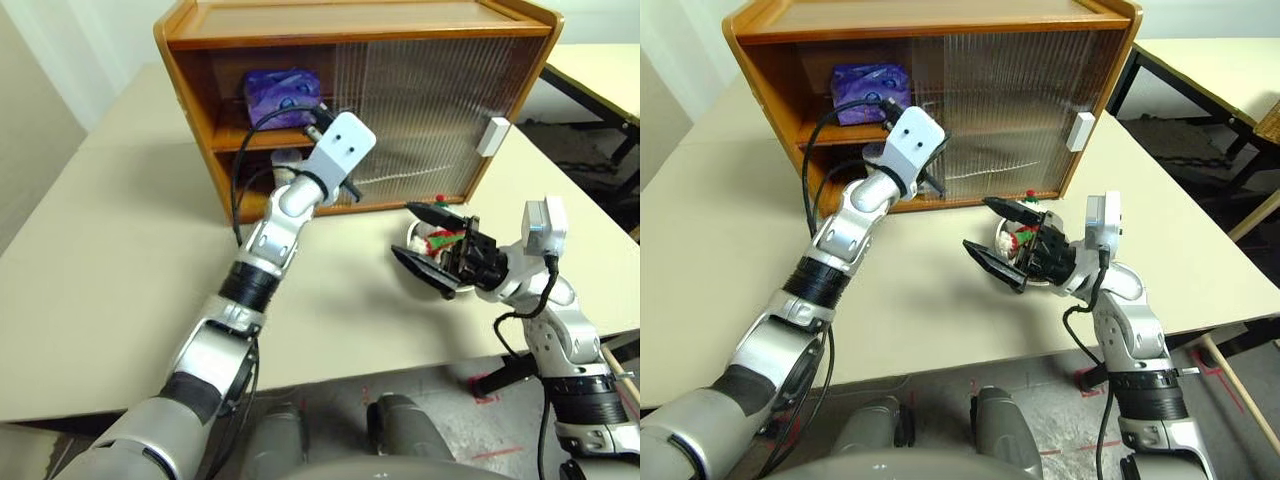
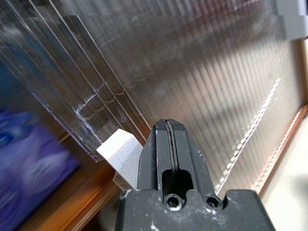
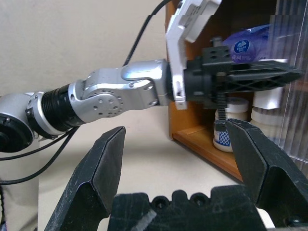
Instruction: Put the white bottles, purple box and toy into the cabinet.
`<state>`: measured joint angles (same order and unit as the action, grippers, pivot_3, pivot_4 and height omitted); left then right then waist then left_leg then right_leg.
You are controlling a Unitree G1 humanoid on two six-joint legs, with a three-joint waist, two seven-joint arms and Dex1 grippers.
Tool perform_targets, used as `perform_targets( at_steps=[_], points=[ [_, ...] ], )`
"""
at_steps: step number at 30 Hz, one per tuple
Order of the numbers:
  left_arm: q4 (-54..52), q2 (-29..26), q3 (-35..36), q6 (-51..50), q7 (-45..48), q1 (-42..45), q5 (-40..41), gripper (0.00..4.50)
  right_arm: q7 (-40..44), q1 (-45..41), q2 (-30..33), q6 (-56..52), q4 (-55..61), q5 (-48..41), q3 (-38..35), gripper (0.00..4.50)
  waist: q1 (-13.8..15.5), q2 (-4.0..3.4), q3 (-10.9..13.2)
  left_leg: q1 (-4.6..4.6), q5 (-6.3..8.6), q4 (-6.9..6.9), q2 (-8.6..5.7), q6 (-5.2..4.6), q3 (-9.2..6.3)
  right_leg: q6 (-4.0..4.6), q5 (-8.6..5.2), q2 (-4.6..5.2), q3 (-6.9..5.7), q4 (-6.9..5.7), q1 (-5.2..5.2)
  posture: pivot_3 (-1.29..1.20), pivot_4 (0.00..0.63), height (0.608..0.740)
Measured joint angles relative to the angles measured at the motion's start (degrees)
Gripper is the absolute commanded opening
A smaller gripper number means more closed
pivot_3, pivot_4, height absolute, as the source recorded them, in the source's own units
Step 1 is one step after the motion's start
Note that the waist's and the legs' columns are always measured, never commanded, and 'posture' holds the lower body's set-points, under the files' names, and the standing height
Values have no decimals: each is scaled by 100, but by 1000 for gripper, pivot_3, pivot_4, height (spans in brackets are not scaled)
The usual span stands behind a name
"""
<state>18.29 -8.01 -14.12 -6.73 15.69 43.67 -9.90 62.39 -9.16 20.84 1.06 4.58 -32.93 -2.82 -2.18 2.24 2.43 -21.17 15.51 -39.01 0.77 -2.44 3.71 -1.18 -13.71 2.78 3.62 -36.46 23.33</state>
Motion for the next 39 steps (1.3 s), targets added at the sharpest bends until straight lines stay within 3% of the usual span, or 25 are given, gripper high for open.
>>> perform_targets(
  at_steps=[7, 15, 39],
  points=[
    [-527, -551, 129, -260, 4, -364, -19, 24, -5, -107, -2, -77, 0, -1, 31, 4500, -5, 0, 0, 16, 1, 0, 2, 3, 2, 8, 9, -2, 0, -15, -4, 42, 0, 740],
    [-1014, -1070, 533, -706, -23, -755, -19, 24, 19, -184, -3, -116, -10, -3, 95, 4500, 8, 5, 3, 99, 13, 0, 8, 24, -6, 11, 9, -15, -3, -46, -55, 70, 0, 740],
    [-2249, -1705, 1159, -1429, -29, -1654, -4, 24, 384, -535, -37, -107, -500, -4, 144, 4500, 257, 6, 3, 80, 20, 6, 10, 37, -1, 18, -5, 11, -11, -31, -47, 118, 0, 740]
  ],
)
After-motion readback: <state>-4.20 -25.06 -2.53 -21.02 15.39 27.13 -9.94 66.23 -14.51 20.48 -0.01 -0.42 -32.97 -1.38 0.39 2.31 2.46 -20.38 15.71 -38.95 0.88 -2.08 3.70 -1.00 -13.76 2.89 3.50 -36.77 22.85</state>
